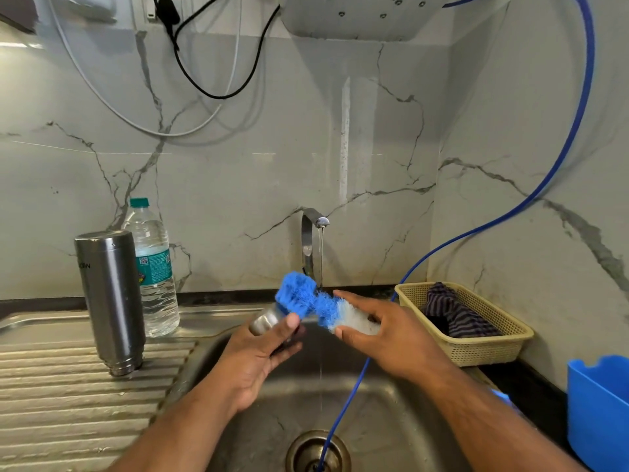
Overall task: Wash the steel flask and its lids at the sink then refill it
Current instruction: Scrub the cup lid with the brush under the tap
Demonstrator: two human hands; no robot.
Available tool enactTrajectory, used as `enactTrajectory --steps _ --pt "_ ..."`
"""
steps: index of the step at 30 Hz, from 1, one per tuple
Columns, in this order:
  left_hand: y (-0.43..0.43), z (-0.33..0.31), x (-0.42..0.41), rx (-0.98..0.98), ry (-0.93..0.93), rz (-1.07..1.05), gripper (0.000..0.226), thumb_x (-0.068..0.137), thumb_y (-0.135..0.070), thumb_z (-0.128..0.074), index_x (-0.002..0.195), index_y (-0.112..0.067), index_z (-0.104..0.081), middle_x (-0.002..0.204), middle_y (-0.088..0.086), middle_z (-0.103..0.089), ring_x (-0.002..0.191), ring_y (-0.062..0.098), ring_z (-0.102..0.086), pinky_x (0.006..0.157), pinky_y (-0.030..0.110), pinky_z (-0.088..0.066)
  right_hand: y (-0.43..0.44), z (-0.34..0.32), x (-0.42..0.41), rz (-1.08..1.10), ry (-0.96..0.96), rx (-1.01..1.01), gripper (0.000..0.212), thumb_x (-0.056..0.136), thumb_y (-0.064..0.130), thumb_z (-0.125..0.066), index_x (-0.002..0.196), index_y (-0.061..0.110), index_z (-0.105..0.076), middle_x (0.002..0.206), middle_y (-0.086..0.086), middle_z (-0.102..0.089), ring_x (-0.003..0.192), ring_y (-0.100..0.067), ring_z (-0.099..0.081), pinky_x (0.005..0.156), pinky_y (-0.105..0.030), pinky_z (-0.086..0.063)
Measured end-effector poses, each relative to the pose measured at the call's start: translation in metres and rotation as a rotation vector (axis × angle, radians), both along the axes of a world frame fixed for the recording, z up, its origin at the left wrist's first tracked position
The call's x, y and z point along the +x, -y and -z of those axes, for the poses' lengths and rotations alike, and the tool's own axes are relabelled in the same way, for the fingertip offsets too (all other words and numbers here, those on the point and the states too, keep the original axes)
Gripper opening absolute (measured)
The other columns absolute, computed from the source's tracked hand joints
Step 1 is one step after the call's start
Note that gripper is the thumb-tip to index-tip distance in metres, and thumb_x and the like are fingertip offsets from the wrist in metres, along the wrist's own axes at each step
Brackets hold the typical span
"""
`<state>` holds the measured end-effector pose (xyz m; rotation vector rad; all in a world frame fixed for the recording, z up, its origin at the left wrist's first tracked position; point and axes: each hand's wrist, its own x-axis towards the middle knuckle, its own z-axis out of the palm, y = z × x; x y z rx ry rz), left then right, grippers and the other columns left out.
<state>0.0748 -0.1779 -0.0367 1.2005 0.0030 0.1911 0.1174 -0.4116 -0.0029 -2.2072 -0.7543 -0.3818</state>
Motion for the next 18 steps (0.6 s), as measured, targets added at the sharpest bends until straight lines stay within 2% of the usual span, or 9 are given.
enactTrajectory --steps 2,4,6,8,9,11,14,16,18 --pt "-0.0026 0.0019 0.0013 0.315 0.025 -0.149 0.082 0.048 -0.041 -0.101 0.119 -0.017 -0.068 0.110 0.008 -0.076 0.106 0.029 -0.072 0.091 0.043 -0.060 0.0031 -0.0019 0.0006 0.005 -0.008 0.037 0.057 0.083 0.051 -0.078 0.135 0.061 -0.056 0.119 0.032 -0.069 0.104 0.011 -0.064 0.095 -0.020 -0.053" --pt "-0.0046 0.0051 0.0008 0.566 0.056 -0.230 0.076 0.051 -0.043 -0.098 0.118 -0.026 -0.066 0.108 0.000 -0.076 0.100 0.020 -0.073 0.089 0.041 -0.060 0.0025 -0.0048 -0.0029 -0.087 -0.060 0.069 0.055 0.086 0.043 -0.081 0.135 0.052 -0.061 0.120 0.030 -0.070 0.110 0.010 -0.064 0.098 -0.020 -0.052" --pt "-0.0040 0.0081 0.0004 0.681 0.072 -0.229 0.059 0.065 -0.032 -0.095 0.116 -0.032 -0.067 0.108 -0.010 -0.076 0.101 0.010 -0.072 0.089 0.036 -0.059 -0.0029 -0.0051 -0.0067 -0.146 -0.100 -0.013 0.053 0.086 0.043 -0.081 0.135 0.050 -0.062 0.119 0.028 -0.071 0.109 0.006 -0.066 0.097 -0.023 -0.054" --pt "-0.0018 0.0056 -0.0013 0.773 0.056 -0.253 0.053 0.070 -0.027 -0.093 0.116 -0.034 -0.066 0.106 -0.012 -0.075 0.100 0.006 -0.069 0.083 0.025 -0.056 -0.0050 -0.0015 -0.0038 -0.138 -0.107 -0.032 0.053 0.083 0.052 -0.079 0.133 0.052 -0.062 0.115 0.028 -0.072 0.103 0.005 -0.069 0.097 -0.031 -0.057" --pt "-0.0017 0.0044 -0.0013 0.790 0.048 -0.272 0.057 0.069 -0.026 -0.093 0.117 -0.034 -0.064 0.106 -0.012 -0.074 0.100 0.006 -0.069 0.080 0.023 -0.055 -0.0033 -0.0009 -0.0011 -0.095 -0.089 -0.014 0.055 0.080 0.056 -0.076 0.133 0.054 -0.061 0.115 0.030 -0.071 0.102 0.006 -0.068 0.098 -0.034 -0.057" --pt "-0.0025 0.0025 -0.0012 0.769 0.045 -0.298 0.060 0.067 -0.026 -0.095 0.117 -0.033 -0.063 0.105 -0.009 -0.074 0.098 0.010 -0.070 0.083 0.028 -0.058 0.0020 -0.0021 0.0014 -0.068 -0.097 0.000 0.054 0.083 0.051 -0.077 0.134 0.054 -0.061 0.118 0.034 -0.069 0.105 0.007 -0.067 0.101 -0.034 -0.055" --pt "-0.0038 0.0018 -0.0020 0.793 0.044 -0.255 0.050 0.070 -0.030 -0.092 0.114 -0.033 -0.067 0.105 -0.010 -0.076 0.097 0.009 -0.072 0.088 0.038 -0.060 0.0031 -0.0061 -0.0029 -0.140 -0.153 -0.038 0.050 0.087 0.044 -0.080 0.133 0.051 -0.063 0.115 0.028 -0.072 0.106 0.001 -0.069 0.100 -0.032 -0.055" --pt "-0.0055 0.0014 -0.0029 0.777 0.049 -0.201 0.052 0.068 -0.039 -0.092 0.114 -0.030 -0.069 0.105 -0.007 -0.077 0.096 0.012 -0.073 0.090 0.043 -0.060 0.0005 -0.0054 -0.0032 -0.112 -0.124 -0.013 0.052 0.086 0.045 -0.080 0.134 0.052 -0.062 0.114 0.028 -0.072 0.105 0.004 -0.068 0.101 -0.033 -0.055" --pt "-0.0044 -0.0015 -0.0042 0.661 0.056 -0.126 0.063 0.066 -0.057 -0.090 0.116 -0.024 -0.069 0.108 0.003 -0.077 0.097 0.020 -0.074 0.093 0.050 -0.059 -0.0003 -0.0050 -0.0023 -0.086 -0.109 0.045 0.054 0.087 0.041 -0.080 0.137 0.048 -0.062 0.116 0.030 -0.071 0.108 0.009 -0.066 0.104 -0.029 -0.053"
